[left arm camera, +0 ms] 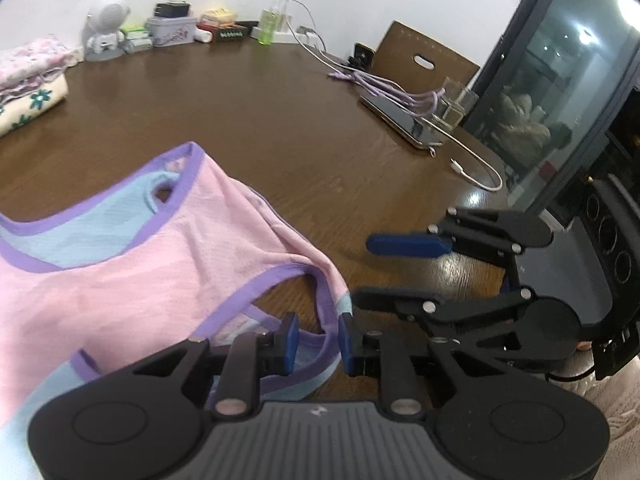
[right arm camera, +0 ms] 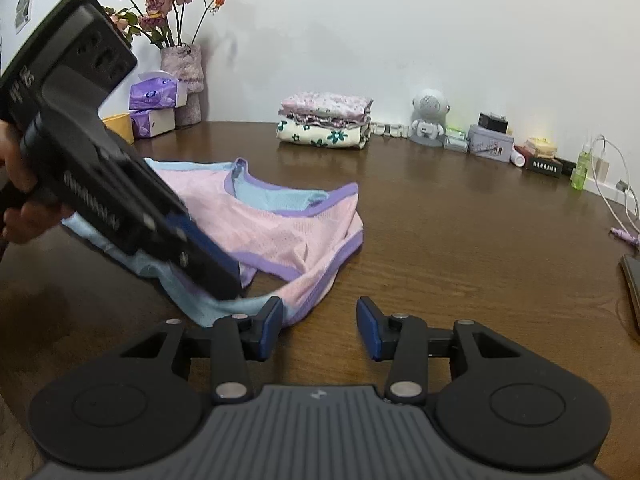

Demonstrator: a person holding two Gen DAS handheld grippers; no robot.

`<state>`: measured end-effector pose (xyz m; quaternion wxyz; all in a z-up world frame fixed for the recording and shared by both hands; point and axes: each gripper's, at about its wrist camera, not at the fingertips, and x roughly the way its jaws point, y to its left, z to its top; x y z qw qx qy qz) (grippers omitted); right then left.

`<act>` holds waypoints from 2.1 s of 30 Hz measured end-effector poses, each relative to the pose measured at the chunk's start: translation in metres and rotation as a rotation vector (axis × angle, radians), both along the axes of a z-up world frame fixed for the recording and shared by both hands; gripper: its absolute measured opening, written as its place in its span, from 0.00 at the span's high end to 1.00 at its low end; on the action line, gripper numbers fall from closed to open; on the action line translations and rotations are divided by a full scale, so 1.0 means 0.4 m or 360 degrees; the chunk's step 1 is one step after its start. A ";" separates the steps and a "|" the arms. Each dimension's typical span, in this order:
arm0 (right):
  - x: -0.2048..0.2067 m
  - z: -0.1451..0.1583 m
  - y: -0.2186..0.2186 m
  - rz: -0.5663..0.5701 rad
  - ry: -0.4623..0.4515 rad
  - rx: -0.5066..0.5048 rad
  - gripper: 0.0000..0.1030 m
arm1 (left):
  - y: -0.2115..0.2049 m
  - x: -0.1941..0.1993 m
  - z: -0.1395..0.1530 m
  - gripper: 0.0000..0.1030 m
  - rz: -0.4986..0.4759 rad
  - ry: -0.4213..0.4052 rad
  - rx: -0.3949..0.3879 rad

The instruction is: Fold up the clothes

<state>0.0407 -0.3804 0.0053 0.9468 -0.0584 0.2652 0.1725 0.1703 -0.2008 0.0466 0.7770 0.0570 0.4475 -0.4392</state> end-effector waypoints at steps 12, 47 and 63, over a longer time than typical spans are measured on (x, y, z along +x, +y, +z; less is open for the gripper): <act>-0.001 -0.017 -0.009 -0.0033 -0.0001 0.0029 0.59 | -0.041 -0.029 -0.010 0.96 -0.0146 -0.0198 0.0142; 0.014 -0.027 -0.008 0.0001 0.0078 0.0209 0.78 | -0.083 0.021 -0.006 0.92 -0.0029 -0.0107 0.0196; -0.002 -0.041 0.000 -0.0160 0.0092 0.0390 0.91 | -0.041 -0.048 -0.011 0.91 0.0223 -0.0240 0.0055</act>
